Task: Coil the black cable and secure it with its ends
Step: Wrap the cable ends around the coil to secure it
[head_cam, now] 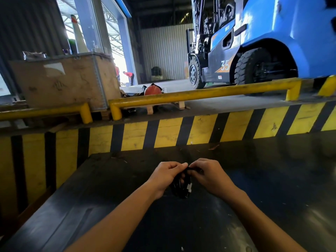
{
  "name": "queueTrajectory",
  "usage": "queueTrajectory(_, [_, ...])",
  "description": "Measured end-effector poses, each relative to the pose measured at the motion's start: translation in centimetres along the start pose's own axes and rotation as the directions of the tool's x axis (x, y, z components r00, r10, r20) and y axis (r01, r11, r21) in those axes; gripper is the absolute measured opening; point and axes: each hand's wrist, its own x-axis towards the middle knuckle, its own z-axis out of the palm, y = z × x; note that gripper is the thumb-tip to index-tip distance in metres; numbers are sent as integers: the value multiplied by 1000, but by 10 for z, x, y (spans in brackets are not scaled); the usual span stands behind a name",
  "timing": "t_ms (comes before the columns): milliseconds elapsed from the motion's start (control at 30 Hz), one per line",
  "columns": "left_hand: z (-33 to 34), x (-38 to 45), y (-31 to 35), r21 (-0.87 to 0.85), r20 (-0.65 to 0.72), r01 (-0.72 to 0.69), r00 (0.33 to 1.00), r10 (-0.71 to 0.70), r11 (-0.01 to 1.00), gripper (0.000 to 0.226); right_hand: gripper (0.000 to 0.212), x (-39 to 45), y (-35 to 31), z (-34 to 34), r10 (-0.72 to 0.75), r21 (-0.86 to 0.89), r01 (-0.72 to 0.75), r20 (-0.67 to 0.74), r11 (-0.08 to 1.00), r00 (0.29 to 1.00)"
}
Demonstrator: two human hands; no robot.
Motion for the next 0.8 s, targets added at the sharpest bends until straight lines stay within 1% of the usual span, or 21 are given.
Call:
queueTrajectory(67, [-1, 0, 2, 28, 2, -32, 1000, 32, 999, 25, 17, 2, 1, -5, 11, 75, -14, 39, 997, 999])
queueTrajectory(167, [-2, -1, 8, 44, 27, -70, 997, 69, 997, 25, 14, 3, 3, -11, 57, 255, -81, 100, 964, 993])
queueTrajectory(233, [-1, -1, 12, 45, 43, -93, 995, 91, 995, 24, 15, 3, 4, -16, 96, 411, -146, 139, 900, 986])
queueTrajectory(300, [2, -2, 16, 69, 41, -124, 992, 122, 990, 25, 17, 2, 2, -22, 132, 513, -195, 158, 836, 979])
queueTrajectory(367, [5, -2, 20, 73, 25, -149, 989, 147, 986, 26, 16, 5, 0, -26, 138, 541, -192, 140, 819, 981])
queueTrajectory(433, [5, -2, 27, 62, 9, -156, 988, 156, 986, 26, 15, 9, -5, -29, 154, 562, -175, 84, 808, 984])
queueTrajectory(467, [4, -3, 30, 60, 3, -157, 988, 157, 986, 26, 15, 11, -6, -30, 202, 589, -186, 39, 787, 979])
queueTrajectory(533, [4, -3, 32, 83, 5, -147, 989, 147, 986, 25, 16, 14, -5, -33, 365, 659, -244, -50, 712, 930])
queueTrajectory(567, [5, -4, 31, 97, 11, -138, 990, 138, 986, 25, 18, 16, -5, -36, 413, 675, -256, -79, 692, 907])
queueTrajectory(600, [7, -5, 30, 103, 16, -131, 991, 130, 986, 24, 19, 17, -5, -36, 417, 671, -252, -93, 697, 904])
queueTrajectory(667, [8, -4, 29, 78, 4, -124, 992, 124, 989, 24, 16, 18, -7, -35, 387, 669, -240, -76, 703, 919])
queueTrajectory(700, [6, -4, 30, 61, -8, -120, 993, 121, 991, 24, 12, 19, -7, -35, 381, 694, -241, -51, 678, 923])
queueTrajectory(733, [4, -4, 31, 52, -15, -113, 993, 113, 992, 25, 14, 19, -7, -36, 378, 726, -249, -17, 641, 926])
queueTrajectory(767, [1, -5, 33, 57, -15, -102, 995, 103, 993, 25, 23, 18, -6, -38, 367, 746, -263, 27, 611, 930])
queueTrajectory(800, [-2, -5, 34, 75, -5, -95, 995, 96, 993, 24, 34, 17, -4, -41, 340, 736, -279, 70, 617, 938])
